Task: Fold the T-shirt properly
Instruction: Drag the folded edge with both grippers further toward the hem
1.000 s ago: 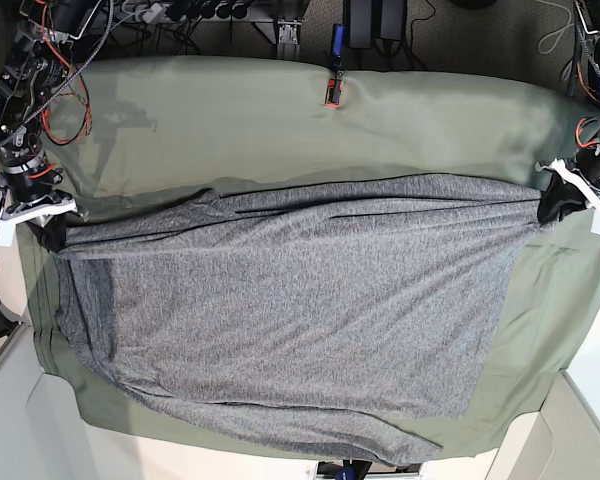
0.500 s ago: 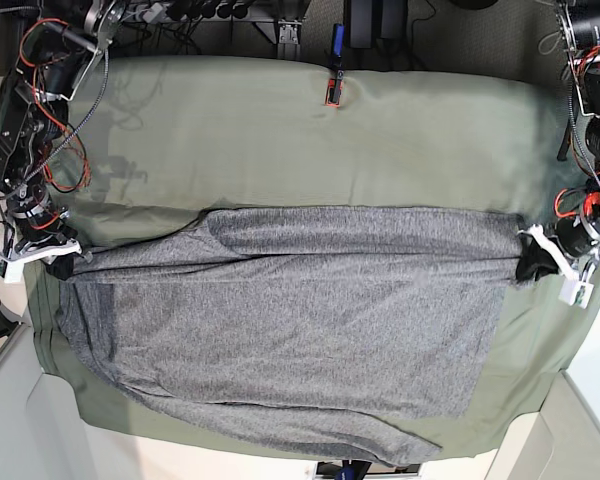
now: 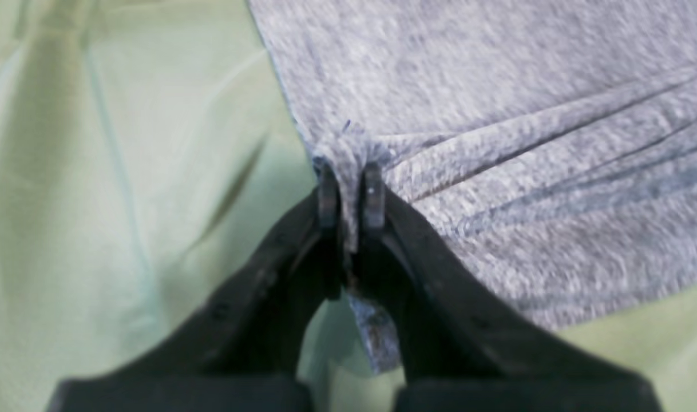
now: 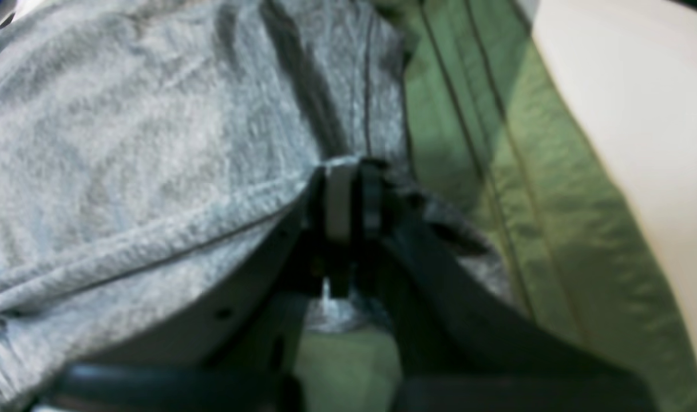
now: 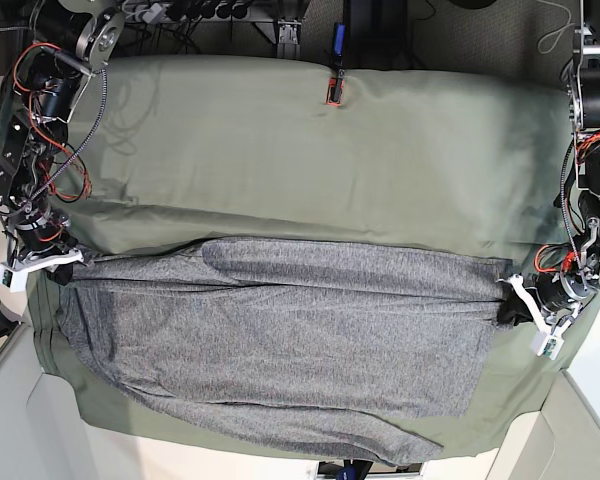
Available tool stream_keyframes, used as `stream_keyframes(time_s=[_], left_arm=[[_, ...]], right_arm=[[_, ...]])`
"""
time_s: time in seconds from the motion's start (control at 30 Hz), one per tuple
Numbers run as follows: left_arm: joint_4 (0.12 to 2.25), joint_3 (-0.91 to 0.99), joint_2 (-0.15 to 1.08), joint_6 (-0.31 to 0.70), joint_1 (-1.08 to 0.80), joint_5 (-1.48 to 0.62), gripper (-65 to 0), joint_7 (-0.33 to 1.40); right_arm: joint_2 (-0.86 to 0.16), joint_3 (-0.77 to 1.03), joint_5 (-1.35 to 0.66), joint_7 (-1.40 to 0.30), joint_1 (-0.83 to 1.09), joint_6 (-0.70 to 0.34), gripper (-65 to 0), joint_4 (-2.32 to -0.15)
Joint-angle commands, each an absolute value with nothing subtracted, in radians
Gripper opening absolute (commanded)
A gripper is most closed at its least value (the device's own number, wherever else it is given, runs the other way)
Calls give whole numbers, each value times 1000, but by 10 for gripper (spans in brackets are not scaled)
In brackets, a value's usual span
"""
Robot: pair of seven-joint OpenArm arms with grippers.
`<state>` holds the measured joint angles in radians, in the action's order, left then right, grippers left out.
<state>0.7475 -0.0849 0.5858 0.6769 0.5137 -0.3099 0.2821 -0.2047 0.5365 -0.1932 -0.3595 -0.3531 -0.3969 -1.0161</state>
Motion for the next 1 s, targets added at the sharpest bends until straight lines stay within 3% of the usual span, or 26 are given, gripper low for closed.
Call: stream_keyframes(time_s=[0.0, 0.07, 0.17, 0.23, 0.3, 0.33, 0.6, 0.97], left_arm=[[746, -84, 612, 658, 552, -313, -650, 258], [731, -86, 609, 658, 557, -314, -602, 257], [724, -86, 607, 659, 556, -319, -427, 251], [725, -86, 608, 659, 556, -356, -319, 254], [729, -86, 618, 659, 557, -408, -312, 280], [735, -86, 625, 660, 557, -434, -312, 299], [854, -84, 721, 698, 495, -806, -312, 604], [974, -84, 672, 698, 292, -804, -313, 593]], right_arm=[[-231, 533, -198, -316, -382, -390, -650, -1022], [-234, 524, -198, -314, -382, -390, -650, -1017], [-233, 511, -216, -314, -382, -390, -650, -1017], [-233, 508, -256, -314, -382, -390, -481, -1017], [-234, 508, -290, -315, -381, -390, -355, -1017], [-235, 508, -299, -318, -379, -390, -329, -1017], [-234, 529, -379, -401, -281, -395, -329, -1167], [-232, 536, -427, -419, -104, -403, -329, -1320]])
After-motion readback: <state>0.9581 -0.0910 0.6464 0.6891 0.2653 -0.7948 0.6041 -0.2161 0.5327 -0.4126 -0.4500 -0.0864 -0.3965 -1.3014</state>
